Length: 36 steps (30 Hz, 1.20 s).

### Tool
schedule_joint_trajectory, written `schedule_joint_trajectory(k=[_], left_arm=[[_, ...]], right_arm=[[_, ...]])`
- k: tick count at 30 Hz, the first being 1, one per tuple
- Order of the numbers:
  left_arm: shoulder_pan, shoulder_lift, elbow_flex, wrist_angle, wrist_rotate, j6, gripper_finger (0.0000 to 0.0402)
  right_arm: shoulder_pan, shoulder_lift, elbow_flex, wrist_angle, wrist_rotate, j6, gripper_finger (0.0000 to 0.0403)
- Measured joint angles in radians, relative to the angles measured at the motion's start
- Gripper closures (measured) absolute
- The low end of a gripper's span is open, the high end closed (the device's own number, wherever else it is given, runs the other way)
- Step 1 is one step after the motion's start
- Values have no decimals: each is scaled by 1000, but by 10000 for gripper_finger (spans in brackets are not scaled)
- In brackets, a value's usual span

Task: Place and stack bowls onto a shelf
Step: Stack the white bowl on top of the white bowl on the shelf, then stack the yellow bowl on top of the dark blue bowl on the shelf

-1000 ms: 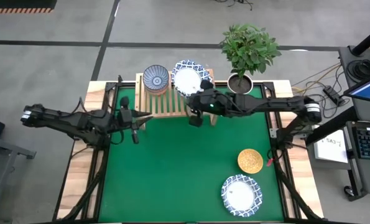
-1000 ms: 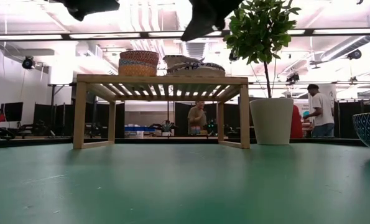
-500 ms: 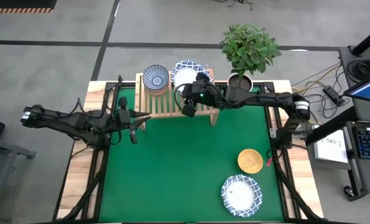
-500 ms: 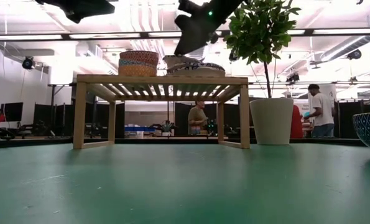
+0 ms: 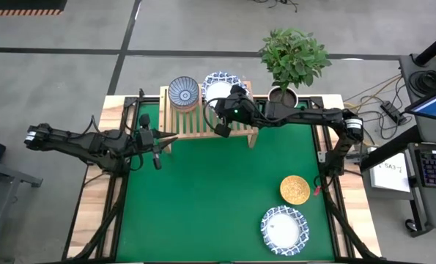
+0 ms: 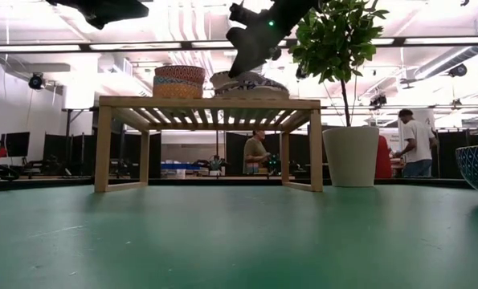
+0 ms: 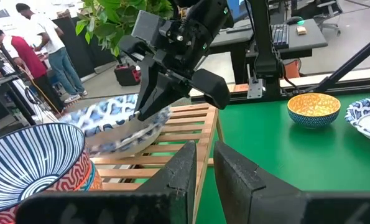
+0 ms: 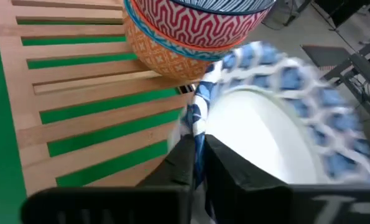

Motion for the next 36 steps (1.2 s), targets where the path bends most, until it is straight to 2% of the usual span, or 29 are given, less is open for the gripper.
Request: schedule_joint_trajectory(k=[13, 16, 21, 27, 31, 33, 36], left_arm=[[0, 0, 0, 0, 0, 0, 364], [0, 1, 0, 0, 0, 0, 364], [0, 1, 0, -1, 0, 0, 364], [0, 1, 0, -1, 0, 0, 364], [0, 1, 0, -1, 0, 0, 364], [0, 2, 0, 0, 0, 0, 364], [0, 4, 0, 0, 0, 0, 364]], right_arm=[[1, -3, 67, -166, -3, 20, 390], [1, -3, 67, -193, -36, 48, 384], [1, -3, 67, -204, -107, 85, 339], [3, -3, 98, -221, -117, 120, 270], [3, -5, 171, -316, -128, 204, 245], [6, -7, 218, -400, -182, 246, 242], [24, -8, 275, -517, -332, 289, 243]])
